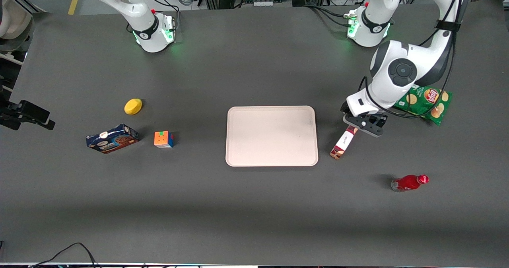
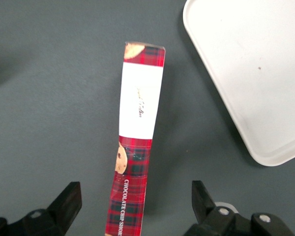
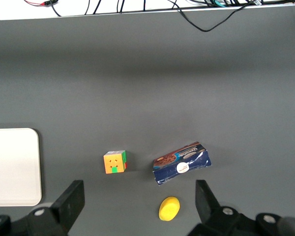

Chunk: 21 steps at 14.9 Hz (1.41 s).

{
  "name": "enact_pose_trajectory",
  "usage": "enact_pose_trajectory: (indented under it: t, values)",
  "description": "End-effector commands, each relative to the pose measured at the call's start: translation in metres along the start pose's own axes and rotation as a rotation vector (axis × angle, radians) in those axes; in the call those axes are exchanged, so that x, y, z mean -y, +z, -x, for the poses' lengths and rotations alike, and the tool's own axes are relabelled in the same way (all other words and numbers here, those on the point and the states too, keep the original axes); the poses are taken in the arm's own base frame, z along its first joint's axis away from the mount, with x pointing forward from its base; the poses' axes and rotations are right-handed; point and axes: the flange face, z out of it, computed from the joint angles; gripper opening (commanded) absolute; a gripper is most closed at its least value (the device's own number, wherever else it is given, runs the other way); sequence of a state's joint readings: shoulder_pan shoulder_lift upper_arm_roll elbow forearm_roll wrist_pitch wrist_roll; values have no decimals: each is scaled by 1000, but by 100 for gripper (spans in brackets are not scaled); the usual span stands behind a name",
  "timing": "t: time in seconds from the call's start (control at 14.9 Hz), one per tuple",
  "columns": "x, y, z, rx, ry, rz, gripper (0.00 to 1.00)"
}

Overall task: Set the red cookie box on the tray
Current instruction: 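Close the left gripper on the end of the cookie box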

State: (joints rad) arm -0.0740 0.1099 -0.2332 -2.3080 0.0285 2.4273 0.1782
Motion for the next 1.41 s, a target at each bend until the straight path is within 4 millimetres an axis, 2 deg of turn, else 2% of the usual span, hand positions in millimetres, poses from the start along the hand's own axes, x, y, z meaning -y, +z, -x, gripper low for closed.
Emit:
enact_pose_trajectory:
  t: [0.0, 0.2, 0.34, 0.67, 0.81, 0.94, 1.01, 1.14, 1.28, 1.34]
  values:
    - [-4, 15, 9, -3, -1, -8, 100]
    - [-5, 24, 9, -11, -3, -4, 100]
    - [-5, 39, 9, -30, -4, 2, 100]
    - [-2, 59, 6, -51, 31, -13, 100]
    - [11, 69, 7, -63, 21, -22, 100]
    - [10, 73, 7, -62, 29, -21, 97]
    - [10, 73, 8, -62, 28, -21, 87]
    - [10, 74, 8, -61, 26, -21, 57]
    - [10, 75, 8, -59, 14, -19, 30]
    - [10, 75, 8, -58, 12, -19, 22]
